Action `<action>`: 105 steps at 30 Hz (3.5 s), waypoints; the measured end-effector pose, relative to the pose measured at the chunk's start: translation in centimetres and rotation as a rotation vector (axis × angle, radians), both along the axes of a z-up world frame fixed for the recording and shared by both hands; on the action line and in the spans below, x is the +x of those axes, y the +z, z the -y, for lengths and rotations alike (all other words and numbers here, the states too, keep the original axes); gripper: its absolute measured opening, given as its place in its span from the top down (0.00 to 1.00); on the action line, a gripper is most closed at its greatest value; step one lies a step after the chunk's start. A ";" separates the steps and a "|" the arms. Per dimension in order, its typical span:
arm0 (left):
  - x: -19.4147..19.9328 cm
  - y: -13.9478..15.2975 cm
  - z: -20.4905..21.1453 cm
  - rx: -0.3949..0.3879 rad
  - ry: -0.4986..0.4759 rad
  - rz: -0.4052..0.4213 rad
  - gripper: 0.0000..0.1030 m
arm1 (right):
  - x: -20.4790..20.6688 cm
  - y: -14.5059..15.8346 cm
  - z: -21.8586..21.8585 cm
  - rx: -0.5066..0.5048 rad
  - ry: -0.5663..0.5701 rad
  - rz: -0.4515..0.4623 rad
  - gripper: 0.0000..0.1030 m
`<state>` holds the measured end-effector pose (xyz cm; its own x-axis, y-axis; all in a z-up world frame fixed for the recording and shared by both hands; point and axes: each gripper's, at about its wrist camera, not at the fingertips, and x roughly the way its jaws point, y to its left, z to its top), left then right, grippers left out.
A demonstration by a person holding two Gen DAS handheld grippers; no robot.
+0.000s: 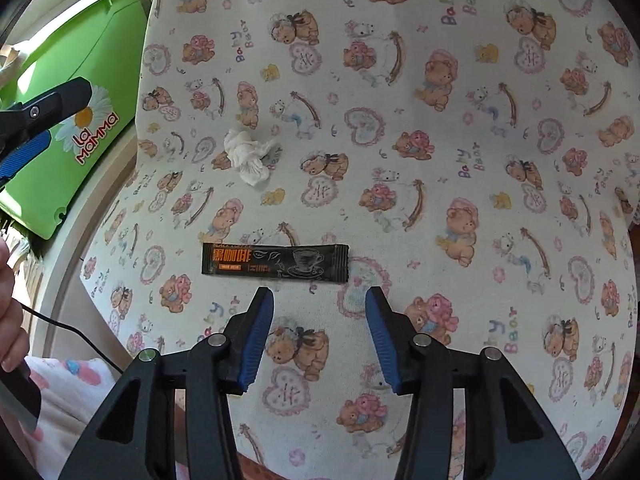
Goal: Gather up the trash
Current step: 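Raise both tools back toward the remaining tissue and coffee packet, then close the right tool on the dark coffee packet, then close the left tool on the white tissue while the right tool holds the packet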
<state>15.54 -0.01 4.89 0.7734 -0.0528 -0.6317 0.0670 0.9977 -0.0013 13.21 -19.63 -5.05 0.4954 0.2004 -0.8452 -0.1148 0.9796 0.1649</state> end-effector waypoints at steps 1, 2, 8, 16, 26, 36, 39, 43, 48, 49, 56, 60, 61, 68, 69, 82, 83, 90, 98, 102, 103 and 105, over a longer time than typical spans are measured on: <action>0.2 -0.2 -0.1 -0.003 0.010 -0.010 0.02 | 0.3 -0.1 -0.4 -0.008 0.003 0.007 0.47; 0.3 -0.3 -0.2 -0.005 0.017 -0.017 0.02 | 0.5 0.0 -0.6 -0.027 0.004 0.013 0.40; 0.6 -0.5 -0.4 -0.002 0.029 -0.038 0.02 | 1.6 -0.8 -2.9 -0.131 0.032 0.049 0.28; 0.5 -0.3 -1.1 -0.013 0.034 -0.055 0.01 | 1.8 -1.3 -5.5 -0.174 0.067 0.131 0.27; 0.1 -0.4 -1.6 0.048 0.062 -0.035 0.01 | 1.3 -0.7 -3.2 -0.141 0.000 0.141 0.85; 0.5 -0.3 -1.5 0.048 0.061 -0.038 0.01 | 1.5 -0.4 0.3 0.116 -0.051 0.098 0.90; 0.7 -0.2 -1.6 0.033 0.069 -0.042 0.01 | 1.6 -0.2 -0.5 0.145 -0.038 0.097 0.65; 0.8 -0.1 -1.6 0.022 0.075 -0.043 0.01 | 2.3 -0.3 -3.4 0.111 -0.022 0.104 0.32; 1.1 0.0 -1.6 0.015 0.079 -0.046 0.01 | 3.2 -0.9 -6.5 -0.060 -0.006 0.153 0.30; 1.1 0.0 -1.7 0.015 0.081 -0.046 0.01 | 3.5 -1.1 -6.9 -0.091 -0.007 0.159 0.29; 1.4 -0.7 -1.8 0.034 0.086 -0.068 0.01 | 3.7 -1.3 -8.0 -0.159 0.000 0.157 0.35; 1.6 -1.0 -1.9 0.032 0.072 -0.089 0.01 | 2.9 -0.7 -6.5 -0.128 0.019 0.153 0.82; 1.6 -1.1 -2.0 0.027 0.068 -0.092 0.01 | 2.6 -0.7 -5.9 -0.103 0.018 0.154 0.83; 3.0 -2.4 0.3 -0.038 -0.048 -0.163 0.20 | 1.2 0.8 -1.9 -0.030 -0.023 0.157 0.96; 3.3 -2.6 0.8 -0.047 -0.067 -0.177 0.24 | 1.1 1.0 -1.5 -0.035 -0.025 0.161 0.96; 9.1 -7.7 4.5 -0.151 -0.083 -0.379 0.50 | 1.1 1.1 2.2 -0.012 -0.094 0.121 0.96; 9.2 -7.9 4.9 -0.126 -0.074 -0.385 0.50 | 0.9 1.3 3.0 -0.003 -0.103 0.117 0.96; 10.3 -9.7 7.0 -0.118 -0.088 -0.419 0.51 | 0.4 2.1 4.5 0.006 -0.123 0.126 0.96; 9.9 -11.1 8.9 -0.008 -0.105 -0.367 0.83 | -0.1 2.5 4.7 -0.015 -0.140 0.154 0.96; 8.6 -10.9 9.7 -0.001 -0.126 -0.351 0.85 | -0.4 3.0 5.1 -0.016 -0.147 0.161 0.96; 8.3 -10.8 9.7 -0.003 -0.123 -0.347 0.85 | -0.4 3.0 5.1 -0.019 -0.144 0.164 0.96; 7.6 -10.4 9.8 -0.014 -0.122 -0.330 0.85 | -0.7 3.2 5.0 -0.035 -0.138 0.177 0.96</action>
